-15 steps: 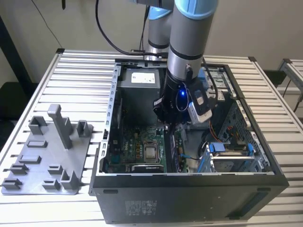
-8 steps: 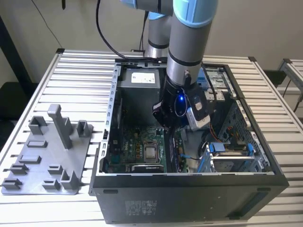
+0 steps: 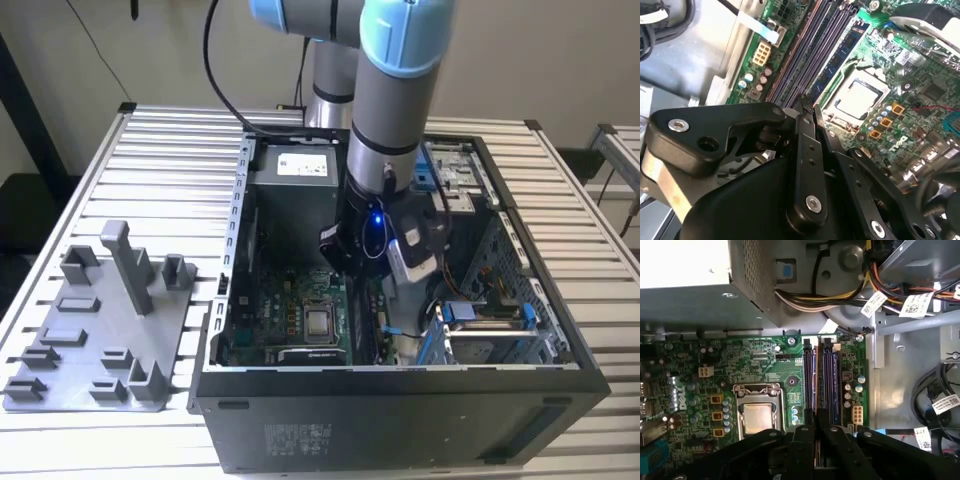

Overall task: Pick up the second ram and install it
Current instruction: 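Insert the second ram into the second slot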

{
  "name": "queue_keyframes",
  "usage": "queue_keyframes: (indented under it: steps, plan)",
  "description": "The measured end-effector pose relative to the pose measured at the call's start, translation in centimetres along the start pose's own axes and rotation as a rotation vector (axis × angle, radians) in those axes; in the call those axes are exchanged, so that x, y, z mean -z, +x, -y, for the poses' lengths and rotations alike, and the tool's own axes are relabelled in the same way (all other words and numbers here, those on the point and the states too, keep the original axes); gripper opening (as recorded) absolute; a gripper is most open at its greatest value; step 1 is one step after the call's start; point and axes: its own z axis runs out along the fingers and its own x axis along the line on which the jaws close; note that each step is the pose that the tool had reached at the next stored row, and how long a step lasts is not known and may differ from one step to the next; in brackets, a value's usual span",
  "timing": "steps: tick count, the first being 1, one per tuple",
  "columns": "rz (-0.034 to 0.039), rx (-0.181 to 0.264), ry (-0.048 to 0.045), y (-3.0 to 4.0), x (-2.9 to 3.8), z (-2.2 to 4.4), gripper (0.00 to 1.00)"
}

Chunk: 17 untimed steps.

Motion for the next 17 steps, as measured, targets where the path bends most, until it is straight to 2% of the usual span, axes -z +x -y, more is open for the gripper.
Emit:
queue_keyframes:
  steps: [7,17]
  plan:
    - [-0.0007,0.0,-0.0001,0.0,-0.85,0.25,0.14]
    - [-0.0018,0.0,0.0002,-0.01,-1.44,0.42,0.14]
